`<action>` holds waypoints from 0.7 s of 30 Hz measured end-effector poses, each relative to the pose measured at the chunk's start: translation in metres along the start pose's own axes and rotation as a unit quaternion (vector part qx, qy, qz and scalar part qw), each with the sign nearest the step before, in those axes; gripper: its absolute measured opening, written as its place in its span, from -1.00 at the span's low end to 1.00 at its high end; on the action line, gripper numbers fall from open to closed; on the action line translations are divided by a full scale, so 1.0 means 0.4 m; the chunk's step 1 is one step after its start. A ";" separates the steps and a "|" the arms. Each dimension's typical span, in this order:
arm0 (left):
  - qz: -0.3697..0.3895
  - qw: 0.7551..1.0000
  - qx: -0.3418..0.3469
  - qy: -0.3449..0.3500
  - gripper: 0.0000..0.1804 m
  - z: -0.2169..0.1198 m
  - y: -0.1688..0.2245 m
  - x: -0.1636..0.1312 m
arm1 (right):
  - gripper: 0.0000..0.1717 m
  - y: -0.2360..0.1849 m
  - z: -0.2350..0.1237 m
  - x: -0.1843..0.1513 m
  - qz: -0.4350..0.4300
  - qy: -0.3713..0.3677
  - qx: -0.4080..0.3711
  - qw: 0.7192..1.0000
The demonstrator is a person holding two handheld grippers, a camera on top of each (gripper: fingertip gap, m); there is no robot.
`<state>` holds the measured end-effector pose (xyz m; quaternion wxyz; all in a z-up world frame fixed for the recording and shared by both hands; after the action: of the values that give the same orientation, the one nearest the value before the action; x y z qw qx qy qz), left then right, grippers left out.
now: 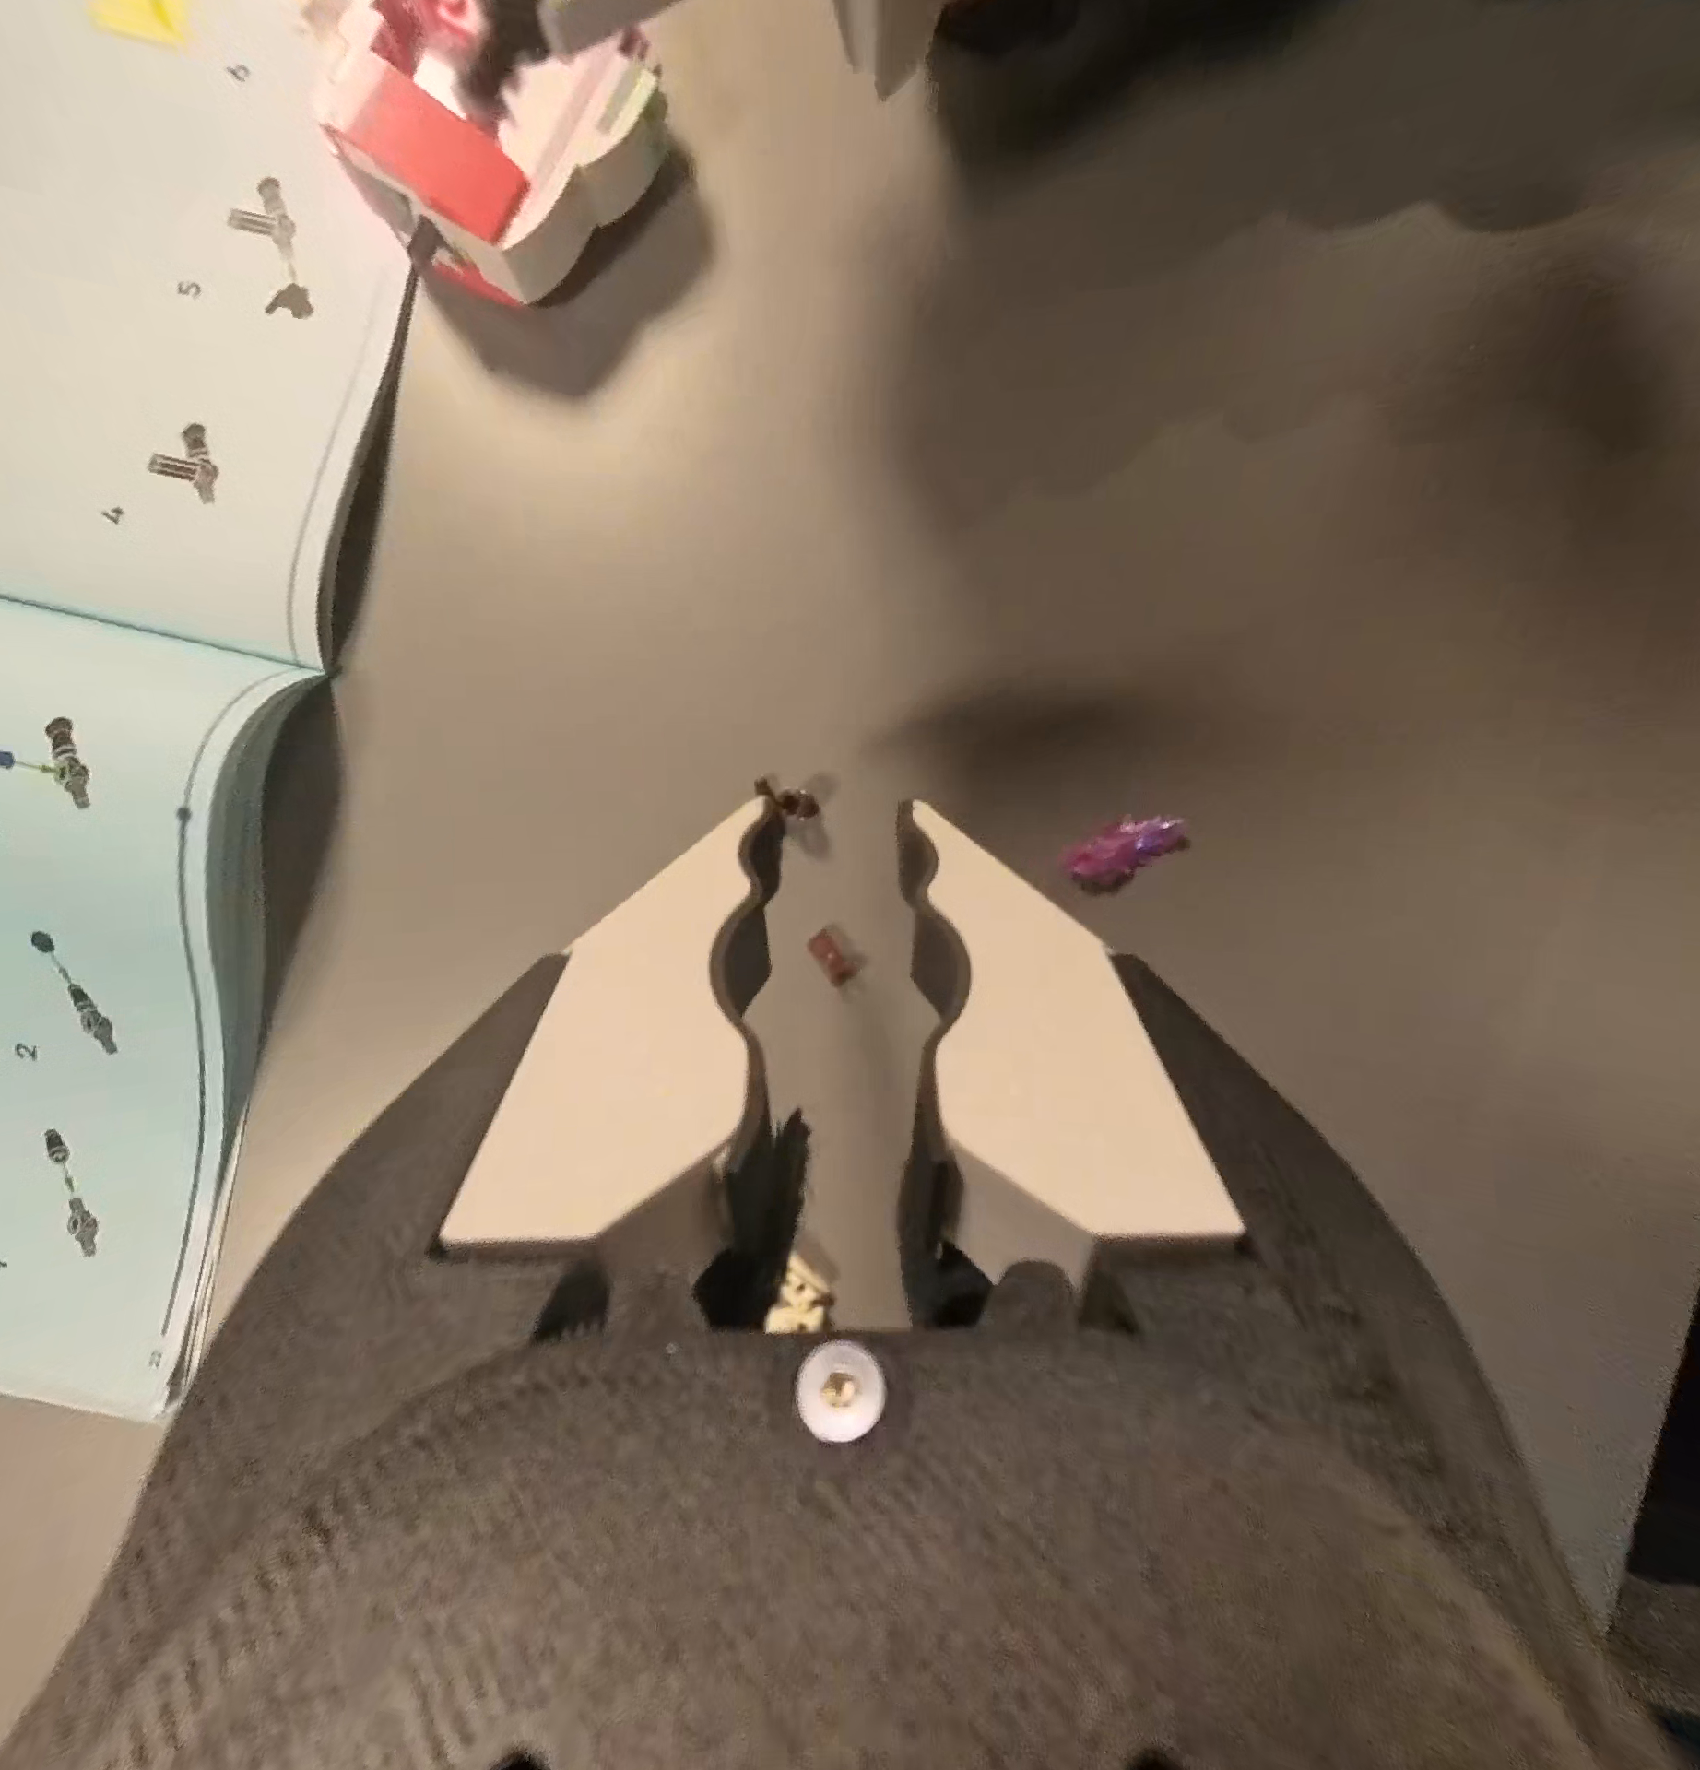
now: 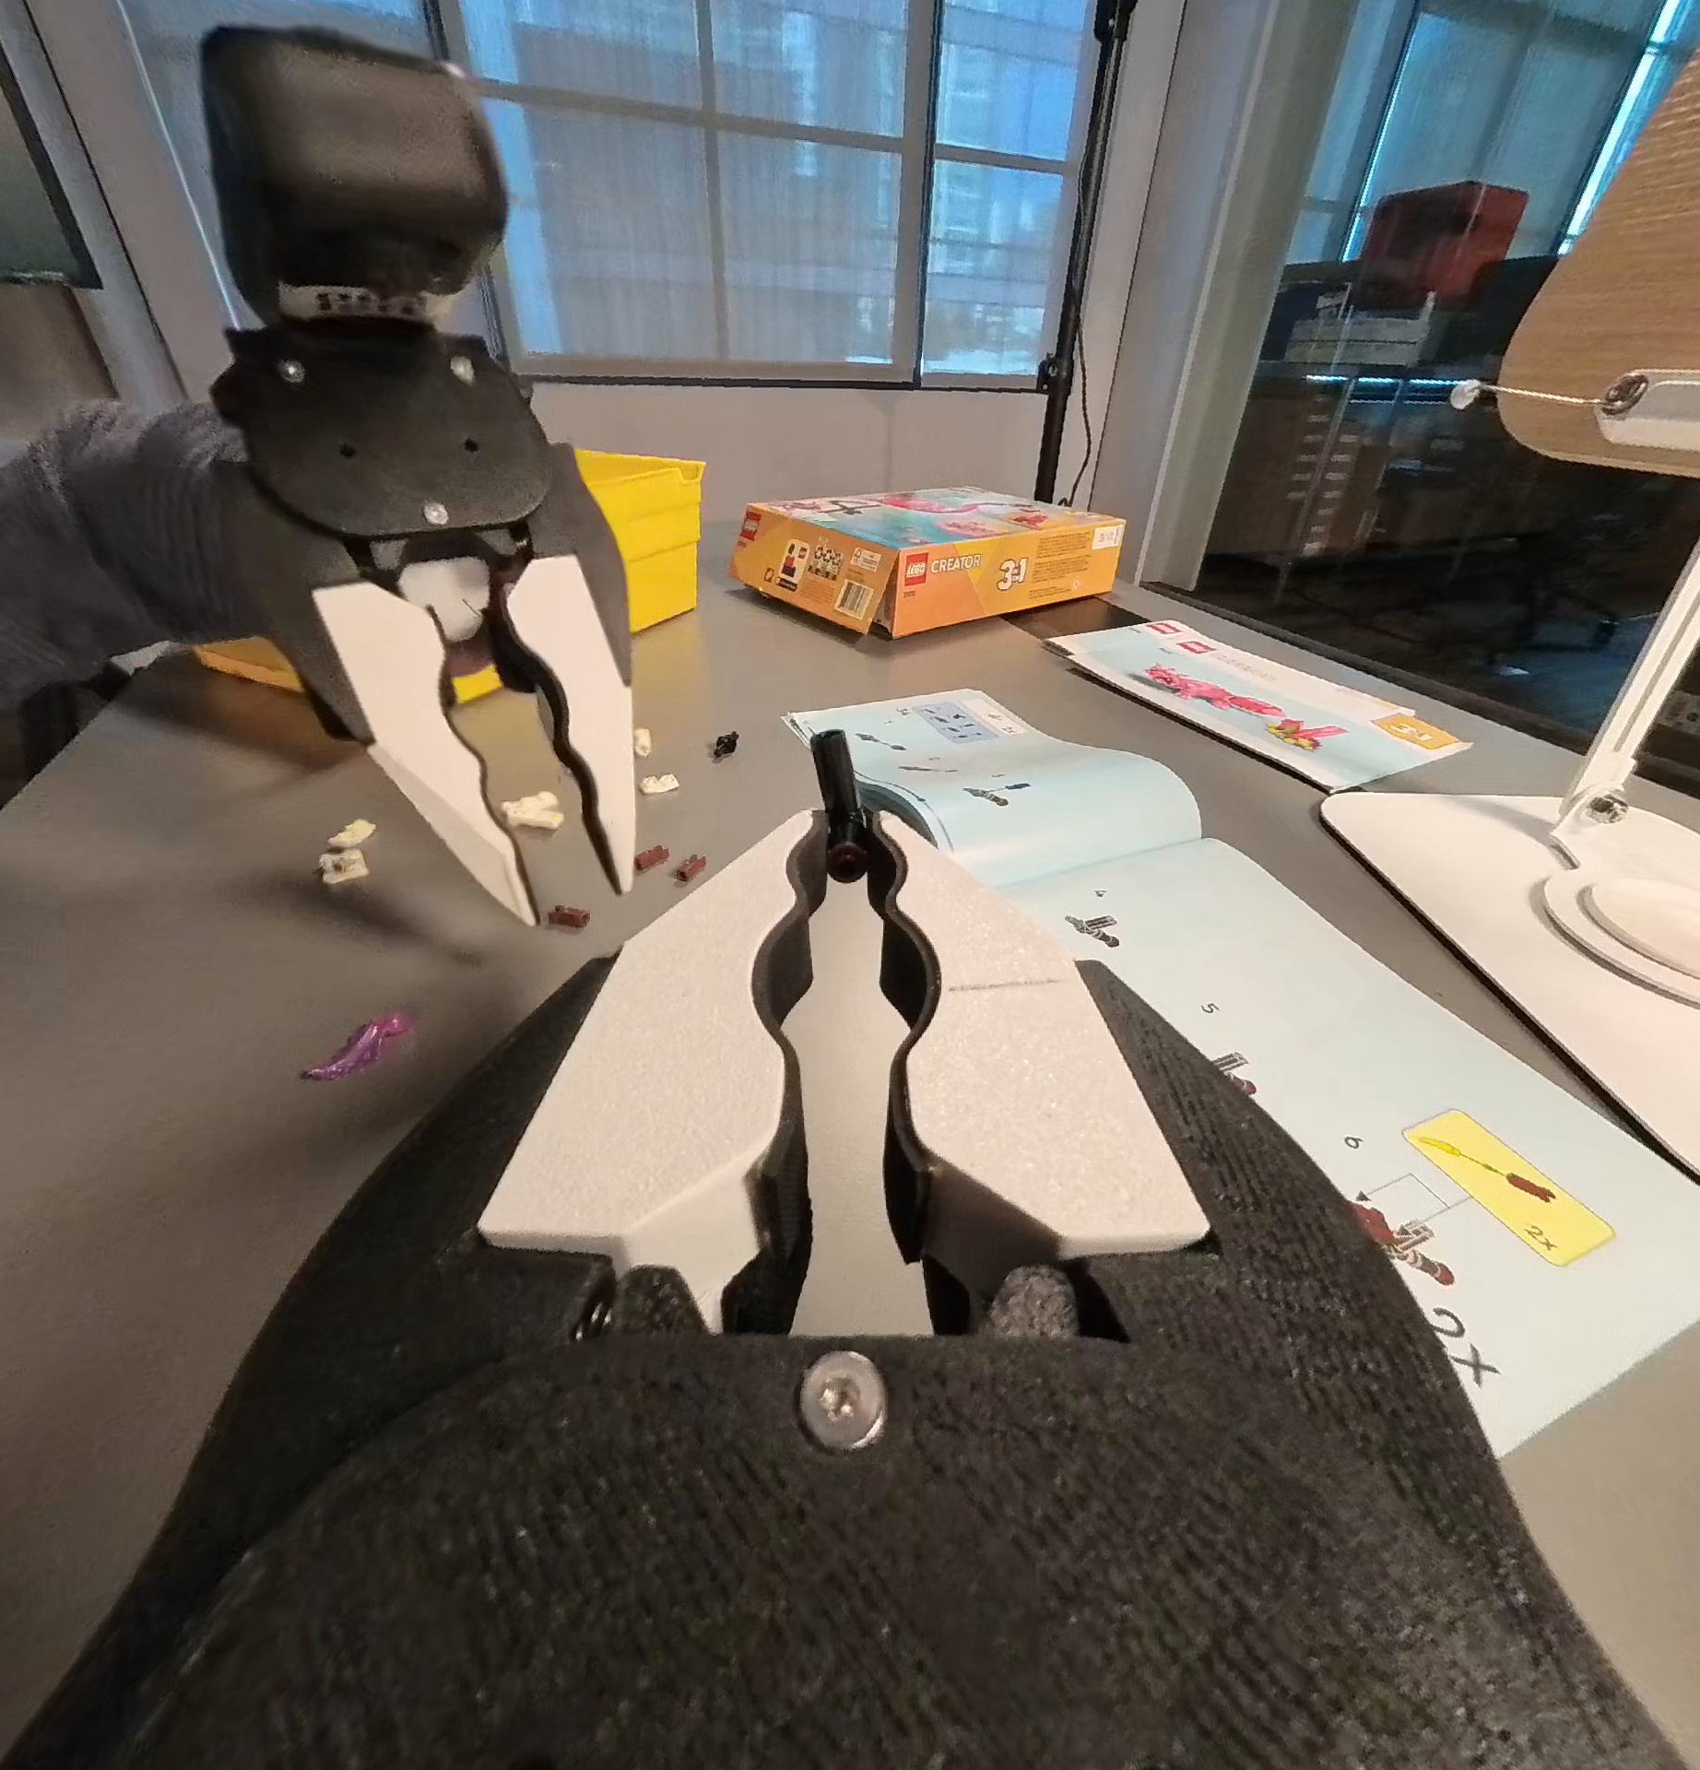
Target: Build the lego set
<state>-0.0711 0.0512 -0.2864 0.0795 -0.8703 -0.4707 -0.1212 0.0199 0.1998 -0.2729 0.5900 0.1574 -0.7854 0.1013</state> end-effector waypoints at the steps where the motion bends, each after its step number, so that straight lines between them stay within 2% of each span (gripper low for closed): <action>1: 0.000 1.000 0.007 -0.005 -0.76 0.008 0.005 0.003 | -0.93 0.000 0.000 0.000 0.000 0.000 0.001 1.000; 5: -0.019 0.999 0.029 -0.026 -0.81 0.040 0.006 0.011 | -0.93 0.000 0.000 0.000 0.002 0.000 0.004 1.000; 10: -0.047 0.999 0.010 -0.021 -0.79 0.053 -0.008 0.002 | -0.93 -0.005 0.003 0.000 0.000 -0.002 0.011 1.000; 18: -0.037 0.999 0.024 -0.016 -0.94 0.055 -0.009 -0.001 | -0.93 -0.008 0.004 0.000 0.004 -0.003 0.025 1.000; 21: -0.023 0.996 0.082 0.018 -0.94 0.040 -0.020 -0.001 | -0.93 -0.017 0.002 0.002 0.014 0.008 0.059 0.998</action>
<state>-0.0756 0.0594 -0.3016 0.1562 -0.8476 -0.4974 -0.0993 0.0215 0.1932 -0.2725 0.5846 0.1799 -0.7754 0.1570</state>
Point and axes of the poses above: each gripper's, where its closed fingertips meet, z out along the fingers, x out of its top, y = z × x across the jaws, the point moved 7 cm from there along -z, back along the fingers, and after that the axes turned 15 degrees about -y, right-handed, at the moved point
